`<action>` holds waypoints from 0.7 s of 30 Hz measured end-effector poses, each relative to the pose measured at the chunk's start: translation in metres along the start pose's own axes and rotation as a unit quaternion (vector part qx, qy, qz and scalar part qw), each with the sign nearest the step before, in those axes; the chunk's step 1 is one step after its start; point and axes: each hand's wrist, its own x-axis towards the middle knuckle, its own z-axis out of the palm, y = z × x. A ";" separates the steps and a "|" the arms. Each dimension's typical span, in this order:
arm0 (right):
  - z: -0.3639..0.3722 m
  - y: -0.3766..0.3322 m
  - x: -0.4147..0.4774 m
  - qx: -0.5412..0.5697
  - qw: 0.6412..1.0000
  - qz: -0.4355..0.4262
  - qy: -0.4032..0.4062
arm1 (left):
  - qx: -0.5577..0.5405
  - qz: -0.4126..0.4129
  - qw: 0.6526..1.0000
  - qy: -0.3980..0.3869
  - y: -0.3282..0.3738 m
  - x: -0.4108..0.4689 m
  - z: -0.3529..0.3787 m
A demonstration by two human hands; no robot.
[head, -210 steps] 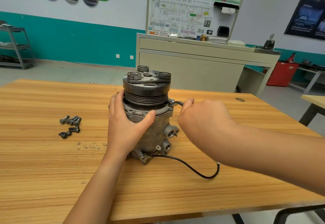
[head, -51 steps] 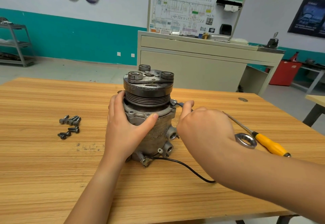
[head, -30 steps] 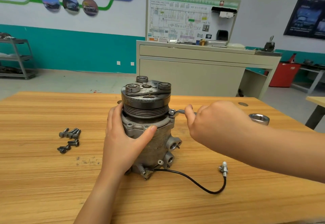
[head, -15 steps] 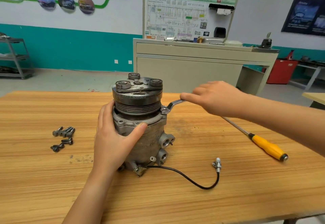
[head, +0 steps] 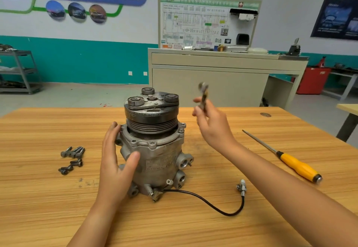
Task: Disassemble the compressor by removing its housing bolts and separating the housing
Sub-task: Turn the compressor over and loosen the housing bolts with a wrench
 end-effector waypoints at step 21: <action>-0.006 0.024 -0.097 0.192 0.968 0.146 0.070 | 0.032 0.011 0.998 0.047 -0.002 -0.013 0.005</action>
